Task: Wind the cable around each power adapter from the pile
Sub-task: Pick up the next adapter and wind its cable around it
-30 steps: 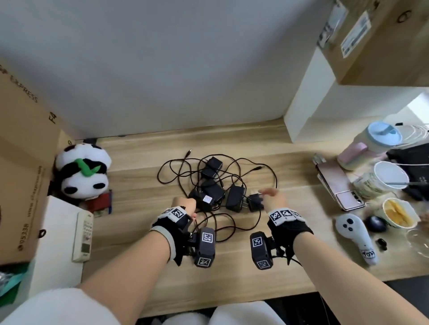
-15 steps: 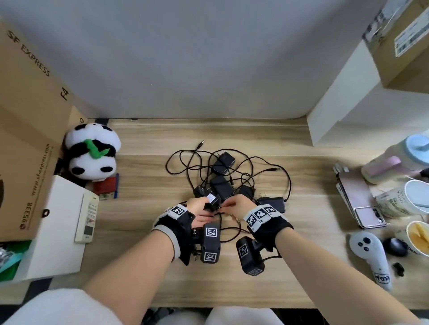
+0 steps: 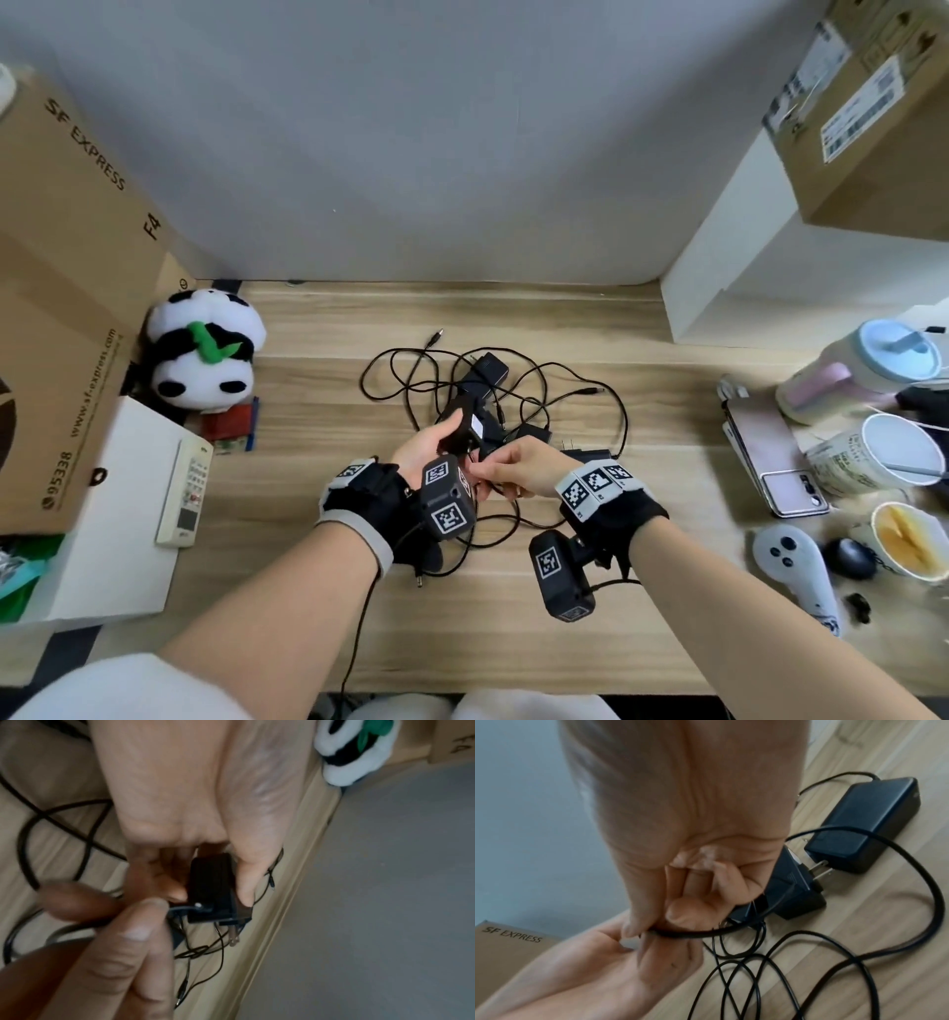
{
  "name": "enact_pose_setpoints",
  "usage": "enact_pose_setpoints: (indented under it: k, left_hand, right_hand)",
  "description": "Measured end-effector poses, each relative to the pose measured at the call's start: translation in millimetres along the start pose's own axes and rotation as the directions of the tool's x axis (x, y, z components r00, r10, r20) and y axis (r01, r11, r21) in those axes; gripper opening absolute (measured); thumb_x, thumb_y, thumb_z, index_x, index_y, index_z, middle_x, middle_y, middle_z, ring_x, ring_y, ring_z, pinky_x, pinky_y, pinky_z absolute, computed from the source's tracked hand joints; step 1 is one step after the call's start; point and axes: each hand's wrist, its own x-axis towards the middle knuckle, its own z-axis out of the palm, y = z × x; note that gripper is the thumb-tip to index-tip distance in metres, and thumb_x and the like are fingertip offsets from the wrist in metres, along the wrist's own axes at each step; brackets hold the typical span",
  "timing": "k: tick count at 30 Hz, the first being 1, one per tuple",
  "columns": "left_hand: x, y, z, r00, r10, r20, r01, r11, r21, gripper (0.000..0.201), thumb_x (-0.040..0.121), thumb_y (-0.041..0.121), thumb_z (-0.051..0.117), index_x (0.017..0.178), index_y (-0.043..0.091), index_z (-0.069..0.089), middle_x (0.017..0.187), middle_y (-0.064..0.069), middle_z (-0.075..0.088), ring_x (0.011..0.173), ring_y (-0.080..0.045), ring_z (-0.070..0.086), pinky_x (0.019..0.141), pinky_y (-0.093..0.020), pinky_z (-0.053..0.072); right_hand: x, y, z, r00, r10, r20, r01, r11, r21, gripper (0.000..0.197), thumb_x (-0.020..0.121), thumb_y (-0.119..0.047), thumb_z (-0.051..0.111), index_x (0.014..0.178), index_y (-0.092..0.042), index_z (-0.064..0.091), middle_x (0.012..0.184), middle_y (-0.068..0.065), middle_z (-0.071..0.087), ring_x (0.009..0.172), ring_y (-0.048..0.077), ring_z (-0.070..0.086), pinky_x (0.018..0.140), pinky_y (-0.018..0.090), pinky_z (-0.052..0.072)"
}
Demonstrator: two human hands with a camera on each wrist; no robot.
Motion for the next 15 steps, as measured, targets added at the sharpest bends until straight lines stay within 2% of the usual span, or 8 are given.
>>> enact_pose_setpoints:
  k: [2, 4, 6, 8, 10, 11, 14, 15]
  left_hand:
    - [-8, 16, 9, 0.996, 0.087, -0.025, -0.089, 0.989, -0.117, 0.037, 0.087, 0.035, 0.061, 0.094, 0.0, 0.057, 0.075, -0.012, 0.06, 0.066, -0.021, 0.058, 0.069, -0.033, 0.05]
    - [-19, 36, 18, 0.98, 0.196, -0.042, -0.201, 0.958, -0.203, 0.032, 0.09, 0.029, 0.058, 0.096, -0.002, 0.057, 0.084, -0.014, 0.059, 0.071, -0.023, 0.063, 0.074, -0.037, 0.056]
    - [-38, 58, 27, 0.956, 0.292, -0.021, -0.29, 0.938, -0.19, 0.032, 0.091, 0.029, 0.058, 0.096, -0.002, 0.058, 0.082, -0.014, 0.059, 0.063, -0.022, 0.065, 0.067, -0.033, 0.059]
    - [-57, 80, 37, 0.933, 0.36, -0.015, -0.358, 0.924, -0.133, 0.031, 0.089, 0.031, 0.061, 0.091, 0.0, 0.059, 0.077, -0.011, 0.057, 0.054, -0.018, 0.059, 0.056, -0.024, 0.056]
    - [-77, 98, 47, 0.905, 0.425, -0.017, -0.424, 0.901, -0.088, 0.028, 0.087, 0.031, 0.064, 0.088, 0.003, 0.059, 0.072, -0.007, 0.054, 0.05, -0.016, 0.051, 0.047, -0.02, 0.049]
    - [-84, 106, 52, 0.889, 0.458, -0.019, -0.458, 0.887, -0.057, 0.028, 0.086, 0.032, 0.065, 0.088, 0.005, 0.059, 0.071, -0.006, 0.053, 0.05, -0.015, 0.047, 0.044, -0.019, 0.047]
    - [-99, 122, 59, 0.852, 0.524, -0.017, -0.524, 0.852, -0.006, 0.028, 0.086, 0.034, 0.065, 0.089, 0.008, 0.058, 0.069, -0.003, 0.051, 0.049, -0.013, 0.043, 0.039, -0.016, 0.041]
    - [-102, 125, 60, 0.845, 0.534, -0.017, -0.534, 0.845, -0.006, 0.027, 0.087, 0.035, 0.064, 0.088, 0.008, 0.057, 0.068, -0.003, 0.05, 0.049, -0.012, 0.042, 0.038, -0.015, 0.04]
  right_hand:
    - [-5, -6, -7, 0.999, 0.027, -0.031, -0.03, 0.995, -0.091, 0.026, 0.09, -0.038, 0.058, 0.076, -0.02, 0.072, 0.067, -0.006, 0.066, 0.048, -0.001, 0.047, 0.053, 0.008, 0.035]
    - [-10, -10, -18, 0.993, 0.083, -0.086, -0.1, 0.972, -0.212, 0.027, 0.084, -0.046, 0.062, 0.071, -0.023, 0.07, 0.068, -0.004, 0.065, 0.055, 0.0, 0.05, 0.059, 0.014, 0.037]
    - [-14, -13, -33, 0.975, 0.124, -0.186, -0.188, 0.905, -0.381, 0.032, 0.081, -0.046, 0.066, 0.061, -0.022, 0.06, 0.059, -0.005, 0.054, 0.054, 0.008, 0.045, 0.054, 0.019, 0.034]
    - [-16, -16, -50, 0.931, 0.09, -0.353, -0.26, 0.844, -0.47, 0.04, 0.082, -0.043, 0.066, 0.056, -0.017, 0.05, 0.053, -0.004, 0.044, 0.053, 0.013, 0.04, 0.053, 0.025, 0.031]
    - [-19, -27, -68, 0.847, 0.014, -0.532, -0.301, 0.837, -0.457, 0.037, 0.086, -0.041, 0.061, 0.062, -0.014, 0.056, 0.058, 0.0, 0.05, 0.058, 0.017, 0.044, 0.056, 0.026, 0.034]
    - [-21, -34, -78, 0.794, -0.016, -0.608, -0.295, 0.864, -0.407, 0.034, 0.089, -0.039, 0.057, 0.065, -0.015, 0.059, 0.062, 0.002, 0.054, 0.061, 0.019, 0.048, 0.057, 0.026, 0.036]
    - [-27, -64, -107, 0.621, -0.013, -0.784, -0.122, 0.986, -0.114, 0.034, 0.094, -0.036, 0.048, 0.073, -0.016, 0.064, 0.07, 0.001, 0.064, 0.059, 0.016, 0.056, 0.054, 0.024, 0.041]
    - [-30, -76, -115, 0.589, 0.024, -0.808, -0.043, 0.999, -0.001, 0.037, 0.095, -0.039, 0.045, 0.072, -0.015, 0.062, 0.072, 0.003, 0.065, 0.057, 0.016, 0.056, 0.052, 0.024, 0.042]
